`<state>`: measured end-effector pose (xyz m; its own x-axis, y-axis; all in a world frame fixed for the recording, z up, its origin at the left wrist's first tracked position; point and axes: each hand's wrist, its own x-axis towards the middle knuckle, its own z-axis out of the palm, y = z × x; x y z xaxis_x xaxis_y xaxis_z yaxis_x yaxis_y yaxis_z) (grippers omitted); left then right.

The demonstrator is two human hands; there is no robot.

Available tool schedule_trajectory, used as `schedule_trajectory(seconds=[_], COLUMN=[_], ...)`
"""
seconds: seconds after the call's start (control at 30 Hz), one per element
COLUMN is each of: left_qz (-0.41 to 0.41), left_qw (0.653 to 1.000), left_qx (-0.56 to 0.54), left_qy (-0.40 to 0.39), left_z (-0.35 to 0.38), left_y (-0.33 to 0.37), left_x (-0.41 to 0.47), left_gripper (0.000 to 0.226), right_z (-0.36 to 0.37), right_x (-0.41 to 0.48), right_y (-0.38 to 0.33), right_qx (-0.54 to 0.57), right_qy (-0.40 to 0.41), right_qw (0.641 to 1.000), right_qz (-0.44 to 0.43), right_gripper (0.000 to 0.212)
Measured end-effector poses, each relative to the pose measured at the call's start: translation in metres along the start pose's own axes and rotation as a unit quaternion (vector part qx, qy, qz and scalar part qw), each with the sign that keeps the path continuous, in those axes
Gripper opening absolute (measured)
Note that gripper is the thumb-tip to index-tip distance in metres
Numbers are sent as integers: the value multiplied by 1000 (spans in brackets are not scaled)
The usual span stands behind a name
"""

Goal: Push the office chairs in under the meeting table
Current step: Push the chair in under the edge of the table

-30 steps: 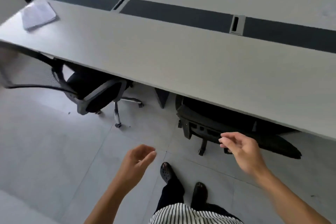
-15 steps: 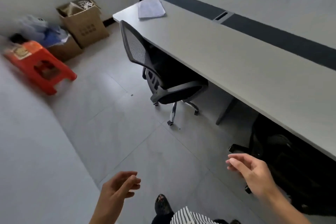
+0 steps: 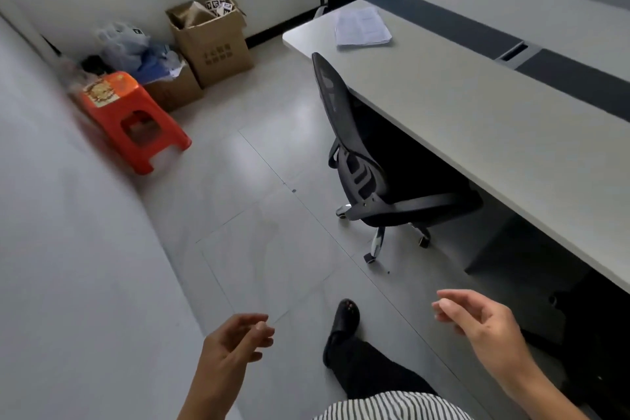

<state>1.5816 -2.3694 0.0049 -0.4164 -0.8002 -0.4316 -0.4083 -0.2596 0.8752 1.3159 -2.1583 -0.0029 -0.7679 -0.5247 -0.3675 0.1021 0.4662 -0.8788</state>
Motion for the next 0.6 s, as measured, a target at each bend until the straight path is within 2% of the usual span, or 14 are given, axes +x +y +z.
schedule_trajectory(seconds=[0.2,0.4,0.53,0.6], left_qz=[5,52,50,44], left_qw=[1000,997,997,997], left_qx=[27,42,32,37], left_qy=[9,-22,-42,-55], left_z=[-35,-59,-69,-73], left_y=[52,137,167,173], left_x=[116,216,270,302], left_gripper=[12,7,30,27], right_z=[57,116,146,160], right_x=[108,206,255,279], right_y=[-46,-127,-175,-189], right_qx=[7,32,16,-8], right_qy=[19,12,23,59], right_qw=[1000,999,998,996], right_qz=[-5,-23,-63,-71], right_gripper=[11,11,15,16])
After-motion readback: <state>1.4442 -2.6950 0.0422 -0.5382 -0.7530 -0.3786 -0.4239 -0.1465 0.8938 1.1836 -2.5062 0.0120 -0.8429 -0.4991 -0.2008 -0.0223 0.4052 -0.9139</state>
